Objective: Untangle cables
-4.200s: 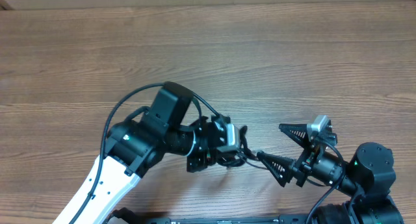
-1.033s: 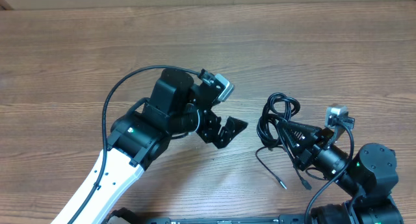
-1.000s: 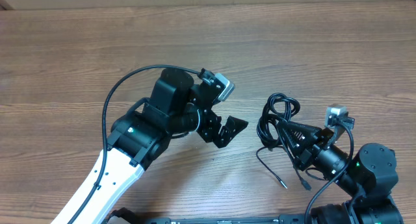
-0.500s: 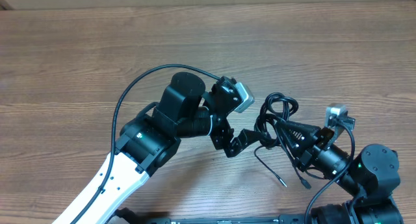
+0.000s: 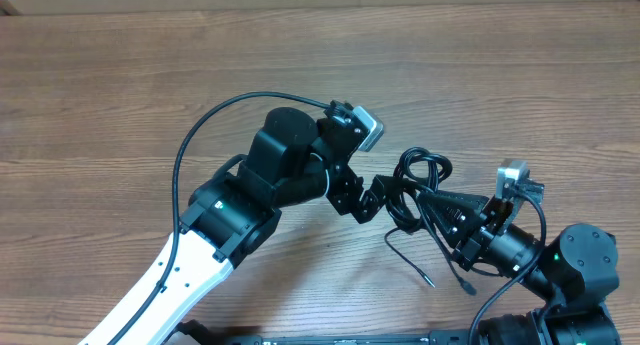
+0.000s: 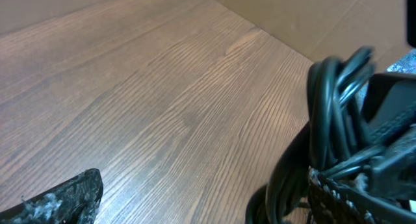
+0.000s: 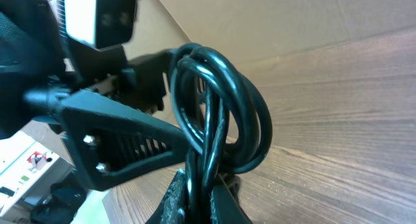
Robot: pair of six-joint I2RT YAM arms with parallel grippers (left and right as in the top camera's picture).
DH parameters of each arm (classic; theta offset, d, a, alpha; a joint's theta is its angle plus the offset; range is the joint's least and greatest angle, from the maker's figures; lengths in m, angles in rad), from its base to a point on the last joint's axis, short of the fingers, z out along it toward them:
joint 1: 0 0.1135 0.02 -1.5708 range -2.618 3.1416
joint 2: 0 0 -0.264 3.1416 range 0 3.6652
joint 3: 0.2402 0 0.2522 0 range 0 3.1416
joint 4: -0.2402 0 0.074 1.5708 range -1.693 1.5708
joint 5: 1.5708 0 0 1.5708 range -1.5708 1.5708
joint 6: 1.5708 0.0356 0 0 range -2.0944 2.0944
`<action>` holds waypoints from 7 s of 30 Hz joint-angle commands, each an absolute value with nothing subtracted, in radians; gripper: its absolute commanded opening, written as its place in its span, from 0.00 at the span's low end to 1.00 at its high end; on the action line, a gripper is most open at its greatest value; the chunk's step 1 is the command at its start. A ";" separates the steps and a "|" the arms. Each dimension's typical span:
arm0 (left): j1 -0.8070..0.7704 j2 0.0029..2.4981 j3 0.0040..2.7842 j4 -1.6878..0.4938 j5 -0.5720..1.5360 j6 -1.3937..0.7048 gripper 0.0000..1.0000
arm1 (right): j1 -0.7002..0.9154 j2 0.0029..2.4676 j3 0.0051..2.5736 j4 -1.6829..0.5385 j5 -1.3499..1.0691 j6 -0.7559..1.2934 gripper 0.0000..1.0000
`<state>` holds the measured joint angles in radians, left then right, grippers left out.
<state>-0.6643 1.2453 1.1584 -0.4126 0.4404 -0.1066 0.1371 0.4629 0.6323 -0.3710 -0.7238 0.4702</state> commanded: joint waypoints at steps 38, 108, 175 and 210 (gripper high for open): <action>-0.694 1.312 1.175 -0.584 -0.227 -0.210 0.62 | 0.135 0.457 0.643 -0.255 -0.918 0.440 0.04; -0.621 1.254 1.175 -0.590 1.060 0.009 1.00 | 0.135 0.458 0.643 -0.296 -0.960 0.253 0.04; -0.639 1.333 1.175 -0.513 0.720 -0.425 0.04 | 0.135 0.458 0.643 -0.237 -0.579 0.616 0.13; -0.948 1.169 1.209 -0.453 0.020 0.992 0.04 | 0.135 0.458 0.643 -0.416 -0.513 0.493 0.66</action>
<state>-0.9276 1.2236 1.1801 -0.4953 0.0177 0.9409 0.1379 0.4648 0.6262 -0.4198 -0.5198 0.4862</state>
